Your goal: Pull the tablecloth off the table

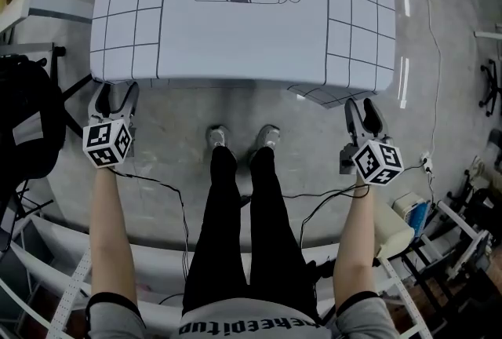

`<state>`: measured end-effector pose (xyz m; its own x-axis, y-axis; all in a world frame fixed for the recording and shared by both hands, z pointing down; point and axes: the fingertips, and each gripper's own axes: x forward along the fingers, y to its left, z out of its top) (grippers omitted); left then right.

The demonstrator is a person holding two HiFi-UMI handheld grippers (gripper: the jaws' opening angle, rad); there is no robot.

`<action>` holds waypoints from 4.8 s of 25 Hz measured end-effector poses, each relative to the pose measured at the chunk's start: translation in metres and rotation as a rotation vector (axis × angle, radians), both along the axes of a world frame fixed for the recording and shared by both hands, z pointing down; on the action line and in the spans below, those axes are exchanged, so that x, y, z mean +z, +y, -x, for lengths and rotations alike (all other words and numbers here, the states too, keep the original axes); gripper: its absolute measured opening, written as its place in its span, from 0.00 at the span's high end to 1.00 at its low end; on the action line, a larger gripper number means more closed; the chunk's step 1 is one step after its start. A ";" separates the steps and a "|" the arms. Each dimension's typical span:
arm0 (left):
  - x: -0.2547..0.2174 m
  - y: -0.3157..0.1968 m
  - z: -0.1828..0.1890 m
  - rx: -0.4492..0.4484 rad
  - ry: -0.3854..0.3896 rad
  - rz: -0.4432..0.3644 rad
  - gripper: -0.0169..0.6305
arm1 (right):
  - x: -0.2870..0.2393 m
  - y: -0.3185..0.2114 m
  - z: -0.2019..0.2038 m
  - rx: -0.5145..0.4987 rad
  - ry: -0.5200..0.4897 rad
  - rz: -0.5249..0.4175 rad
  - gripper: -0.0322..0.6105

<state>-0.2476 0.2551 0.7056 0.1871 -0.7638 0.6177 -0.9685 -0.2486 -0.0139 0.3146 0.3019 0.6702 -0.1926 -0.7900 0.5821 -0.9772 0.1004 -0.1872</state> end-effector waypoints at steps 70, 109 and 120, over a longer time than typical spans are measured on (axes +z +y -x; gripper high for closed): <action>-0.177 0.094 0.042 -0.137 0.047 -0.110 0.95 | -0.179 0.068 0.029 0.083 0.007 -0.200 0.94; -0.386 0.005 0.034 -0.120 0.059 -0.376 0.95 | -0.367 0.002 0.015 -0.020 0.108 -0.422 0.94; -0.398 -0.112 0.022 -0.037 0.048 -0.388 0.95 | -0.385 -0.095 0.006 0.066 0.138 -0.446 0.94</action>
